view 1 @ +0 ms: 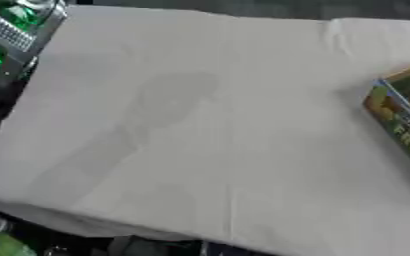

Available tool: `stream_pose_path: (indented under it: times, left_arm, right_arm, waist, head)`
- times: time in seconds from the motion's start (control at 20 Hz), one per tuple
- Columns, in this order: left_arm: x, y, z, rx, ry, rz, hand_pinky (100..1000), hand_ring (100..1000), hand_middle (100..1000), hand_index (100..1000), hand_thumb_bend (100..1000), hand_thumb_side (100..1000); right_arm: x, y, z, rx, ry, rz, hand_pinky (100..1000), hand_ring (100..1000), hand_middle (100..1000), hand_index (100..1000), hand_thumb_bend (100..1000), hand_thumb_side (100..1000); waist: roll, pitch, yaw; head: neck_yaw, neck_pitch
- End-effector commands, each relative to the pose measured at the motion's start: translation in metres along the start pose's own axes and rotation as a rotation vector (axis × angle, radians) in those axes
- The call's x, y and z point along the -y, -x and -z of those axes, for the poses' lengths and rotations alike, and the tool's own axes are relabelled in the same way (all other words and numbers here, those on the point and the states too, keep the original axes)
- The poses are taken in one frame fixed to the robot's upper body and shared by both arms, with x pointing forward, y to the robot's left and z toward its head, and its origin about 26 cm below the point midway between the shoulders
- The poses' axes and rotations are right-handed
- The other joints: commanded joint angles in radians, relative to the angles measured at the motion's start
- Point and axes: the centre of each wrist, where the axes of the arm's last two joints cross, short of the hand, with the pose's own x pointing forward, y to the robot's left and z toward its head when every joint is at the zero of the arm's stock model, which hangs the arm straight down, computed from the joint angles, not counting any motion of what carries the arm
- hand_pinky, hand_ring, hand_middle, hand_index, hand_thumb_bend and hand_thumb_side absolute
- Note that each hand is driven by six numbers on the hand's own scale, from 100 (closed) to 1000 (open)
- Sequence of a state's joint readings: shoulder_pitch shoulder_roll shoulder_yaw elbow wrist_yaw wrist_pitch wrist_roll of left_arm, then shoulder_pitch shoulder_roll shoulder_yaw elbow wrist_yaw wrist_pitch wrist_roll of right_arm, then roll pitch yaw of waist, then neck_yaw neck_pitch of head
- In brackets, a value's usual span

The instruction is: Pick up the objects with one hand, pass them to the other hand, and then place them into the box on the other side of the table.

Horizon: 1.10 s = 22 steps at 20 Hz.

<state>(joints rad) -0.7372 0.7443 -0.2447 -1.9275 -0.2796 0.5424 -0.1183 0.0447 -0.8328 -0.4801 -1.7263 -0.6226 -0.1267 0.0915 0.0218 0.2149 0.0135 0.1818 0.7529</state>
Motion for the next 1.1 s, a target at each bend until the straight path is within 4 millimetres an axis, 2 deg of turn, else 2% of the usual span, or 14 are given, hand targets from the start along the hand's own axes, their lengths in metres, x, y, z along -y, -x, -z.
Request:
stream_pose_path:
  times: [0.05,0.5,0.75,1.1]
  left_arm:
    - [-0.004,-0.003,-0.008,0.002,-0.008,-0.001,508,513,449,369,100,213]
    - [0.020,0.008,-0.019,-0.047,0.006,-0.087,496,505,440,363,100,259]
    - [0.029,0.008,-0.022,-0.042,-0.017,-0.113,491,500,434,357,100,277]
    - [0.048,0.008,-0.027,-0.032,-0.032,-0.171,482,493,428,352,100,313]
  right_arm:
    - [0.004,-0.014,0.007,0.030,-0.008,-0.030,797,594,728,757,100,585]
    - [0.003,-0.013,0.007,0.026,-0.009,-0.026,797,594,729,757,100,588]
    - [0.001,-0.014,0.011,0.027,-0.026,-0.027,797,597,733,761,100,591]
    - [-0.006,-0.014,0.017,0.020,-0.076,-0.043,797,599,737,765,100,596]
  waist:
    - [-0.015,-0.029,0.000]
    - [-0.019,-0.025,0.002]
    - [-0.020,-0.027,0.002]
    - [-0.024,-0.030,0.005]
  head:
    - [-0.005,-0.024]
    - [-0.017,-0.040]
    - [-0.031,-0.022]
    - [-0.082,-0.005]
